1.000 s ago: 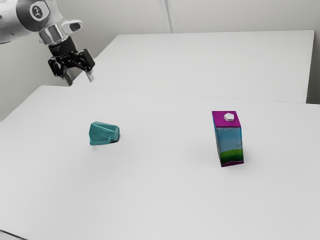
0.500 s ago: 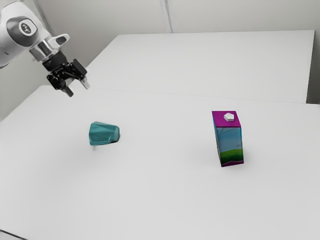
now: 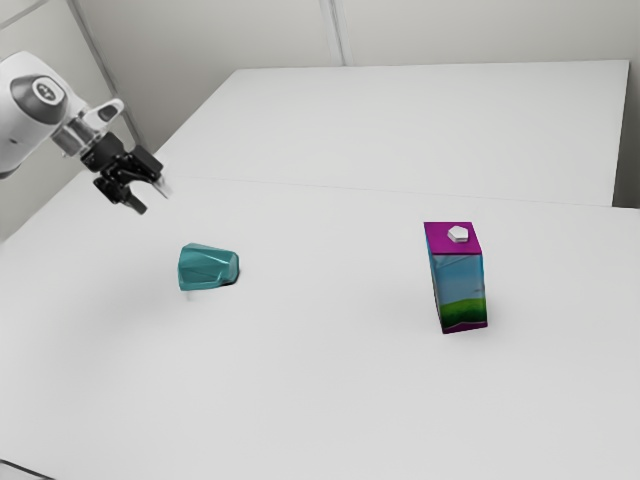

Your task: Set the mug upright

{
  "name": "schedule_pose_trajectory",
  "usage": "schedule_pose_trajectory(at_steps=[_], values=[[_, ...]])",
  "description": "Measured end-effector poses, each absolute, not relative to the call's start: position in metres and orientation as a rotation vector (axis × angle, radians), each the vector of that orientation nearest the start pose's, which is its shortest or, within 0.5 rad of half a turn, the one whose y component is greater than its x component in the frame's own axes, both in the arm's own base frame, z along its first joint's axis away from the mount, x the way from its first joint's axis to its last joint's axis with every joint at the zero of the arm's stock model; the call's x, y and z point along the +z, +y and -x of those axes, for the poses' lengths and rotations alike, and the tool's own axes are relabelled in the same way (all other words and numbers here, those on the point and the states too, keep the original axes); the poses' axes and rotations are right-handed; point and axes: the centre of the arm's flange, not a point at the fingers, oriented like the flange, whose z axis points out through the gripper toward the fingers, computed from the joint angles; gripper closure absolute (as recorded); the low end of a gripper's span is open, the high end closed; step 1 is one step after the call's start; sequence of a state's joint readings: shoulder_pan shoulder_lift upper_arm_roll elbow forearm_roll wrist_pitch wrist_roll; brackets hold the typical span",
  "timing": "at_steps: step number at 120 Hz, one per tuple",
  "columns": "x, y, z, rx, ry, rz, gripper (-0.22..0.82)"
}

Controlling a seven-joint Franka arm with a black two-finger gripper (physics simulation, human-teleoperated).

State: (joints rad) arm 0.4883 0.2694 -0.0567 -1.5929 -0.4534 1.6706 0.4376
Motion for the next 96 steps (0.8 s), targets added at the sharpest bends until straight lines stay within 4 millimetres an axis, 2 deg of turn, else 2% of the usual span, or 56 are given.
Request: schedule_pose_trajectory(at_steps=[30,44,61,76,96], values=[[0.445,0.253,-0.581,-0.080,-0.178,3.694,0.02],[0.433,0.258,-0.582,-0.097,-0.178,3.729,0.02],[0.403,0.268,-0.576,-0.112,-0.240,3.812,0.02],[0.388,0.274,-0.573,-0.146,-0.265,3.859,0.02],[0.364,0.281,-0.577,-0.268,-0.293,3.918,0.02]])
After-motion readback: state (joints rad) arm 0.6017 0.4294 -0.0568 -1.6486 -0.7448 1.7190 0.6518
